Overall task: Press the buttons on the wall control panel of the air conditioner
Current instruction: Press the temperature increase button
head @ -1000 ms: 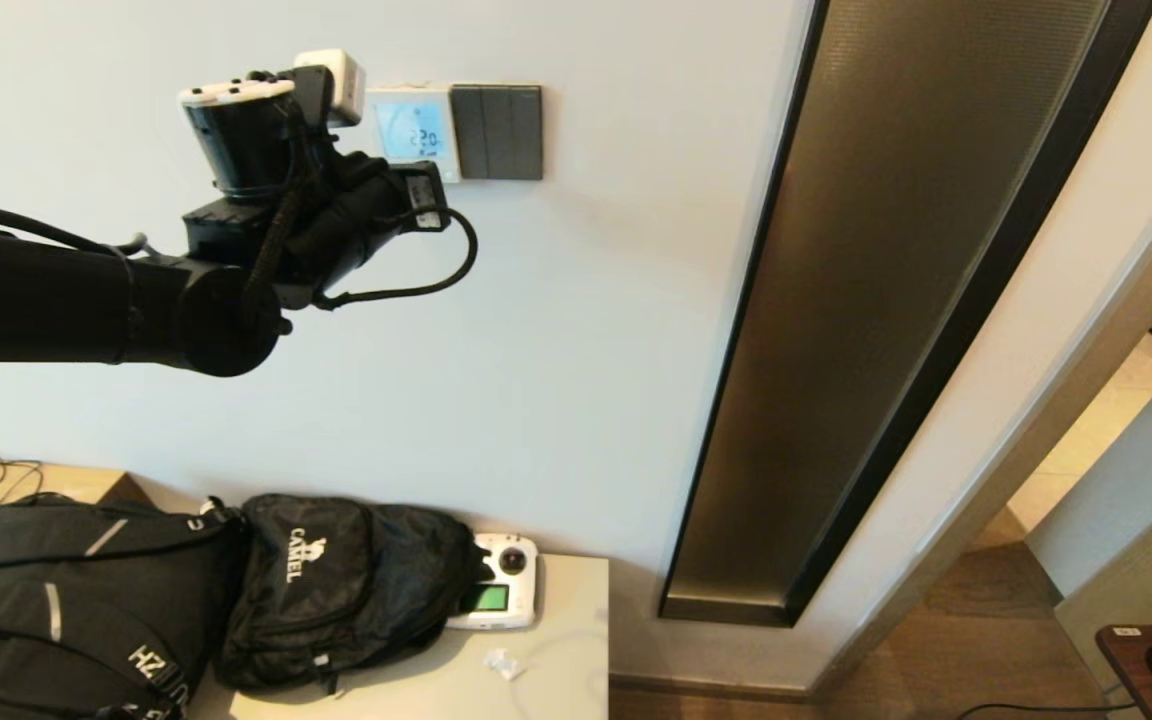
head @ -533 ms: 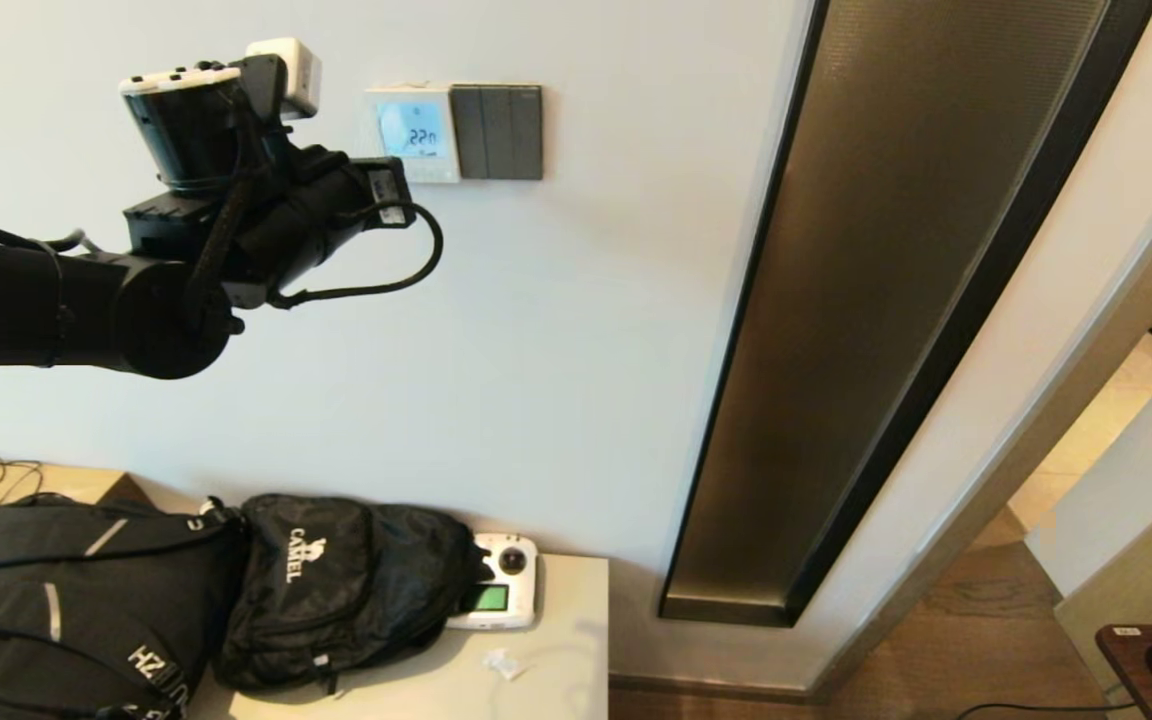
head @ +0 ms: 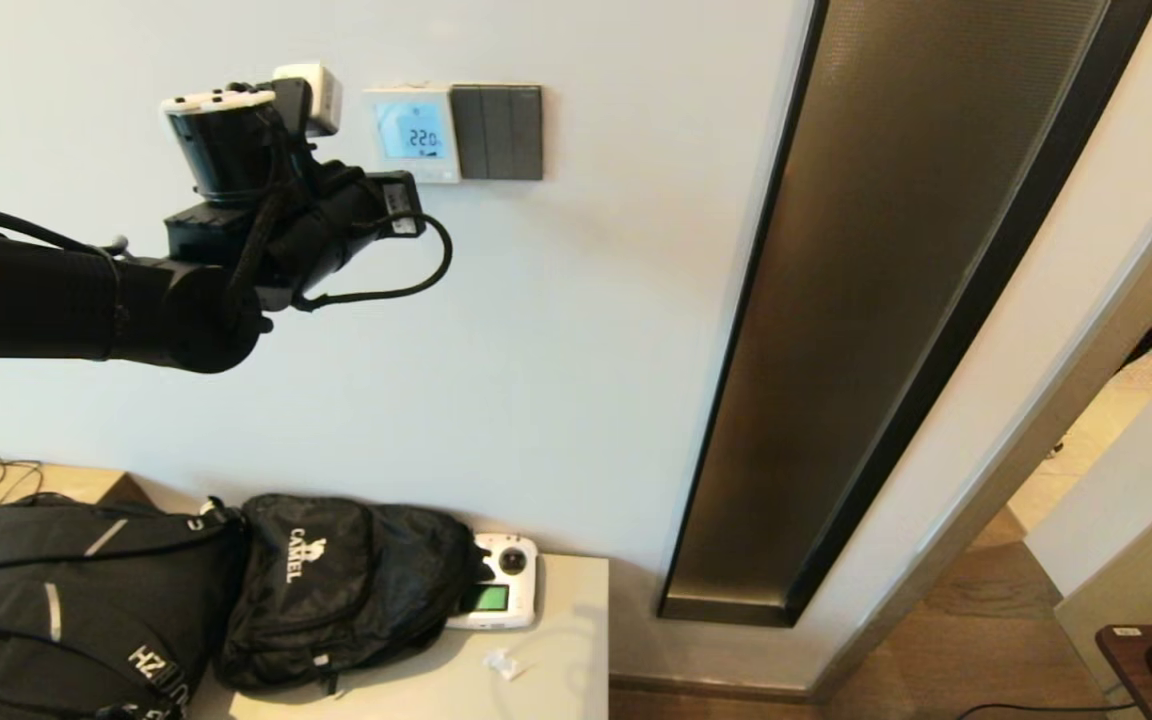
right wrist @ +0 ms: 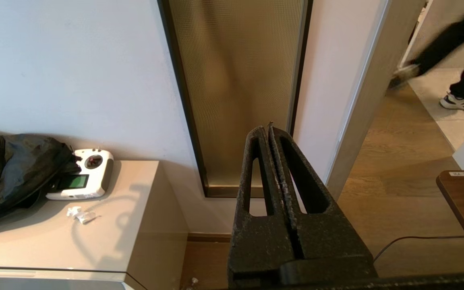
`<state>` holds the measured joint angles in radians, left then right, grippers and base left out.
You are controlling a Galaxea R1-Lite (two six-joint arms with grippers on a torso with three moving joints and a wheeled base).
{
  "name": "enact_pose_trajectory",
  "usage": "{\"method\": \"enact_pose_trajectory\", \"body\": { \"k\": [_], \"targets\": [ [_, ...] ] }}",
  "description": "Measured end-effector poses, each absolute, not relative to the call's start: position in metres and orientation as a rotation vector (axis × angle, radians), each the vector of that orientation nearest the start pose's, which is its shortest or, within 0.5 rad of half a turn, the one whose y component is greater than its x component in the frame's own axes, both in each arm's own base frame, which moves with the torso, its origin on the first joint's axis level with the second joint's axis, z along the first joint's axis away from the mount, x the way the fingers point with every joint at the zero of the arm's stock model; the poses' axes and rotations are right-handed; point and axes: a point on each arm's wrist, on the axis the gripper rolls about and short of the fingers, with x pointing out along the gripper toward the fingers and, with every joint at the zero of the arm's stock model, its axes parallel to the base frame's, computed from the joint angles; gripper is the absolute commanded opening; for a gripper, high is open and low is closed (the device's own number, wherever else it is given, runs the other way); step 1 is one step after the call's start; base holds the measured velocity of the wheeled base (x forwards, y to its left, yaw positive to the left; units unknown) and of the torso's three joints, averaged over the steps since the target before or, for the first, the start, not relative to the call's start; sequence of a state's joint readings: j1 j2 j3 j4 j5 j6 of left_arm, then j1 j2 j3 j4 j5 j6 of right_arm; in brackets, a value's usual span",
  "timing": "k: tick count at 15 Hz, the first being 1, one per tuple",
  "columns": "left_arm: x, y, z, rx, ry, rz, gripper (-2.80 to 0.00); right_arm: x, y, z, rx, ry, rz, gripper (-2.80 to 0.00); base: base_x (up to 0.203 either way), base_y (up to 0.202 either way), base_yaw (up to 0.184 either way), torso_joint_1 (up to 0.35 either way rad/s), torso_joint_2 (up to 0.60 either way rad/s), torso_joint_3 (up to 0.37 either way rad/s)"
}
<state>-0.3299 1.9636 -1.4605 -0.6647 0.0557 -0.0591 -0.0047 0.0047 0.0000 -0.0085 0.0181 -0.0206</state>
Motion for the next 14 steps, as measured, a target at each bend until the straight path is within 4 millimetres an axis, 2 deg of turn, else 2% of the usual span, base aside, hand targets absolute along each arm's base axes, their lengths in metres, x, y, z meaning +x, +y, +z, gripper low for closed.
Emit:
{"method": "enact_pose_trajectory", "body": {
  "k": [6,14],
  "targets": [
    [0.401,-0.116,0.271,-0.087,-0.151,-0.243,-2.8,-0.022,0.001,0.076,-0.021,-0.004,0.013,-2.8,0.0,0.0,0.0,0.0,0.0,0.0],
    [0.409,-0.117,0.272,-0.087,-0.154,-0.239,-2.8,-0.022,0.001,0.076,-0.021,-0.004,0.013,-2.8,0.0,0.0,0.0,0.0,0.0,0.0]
  ]
}}
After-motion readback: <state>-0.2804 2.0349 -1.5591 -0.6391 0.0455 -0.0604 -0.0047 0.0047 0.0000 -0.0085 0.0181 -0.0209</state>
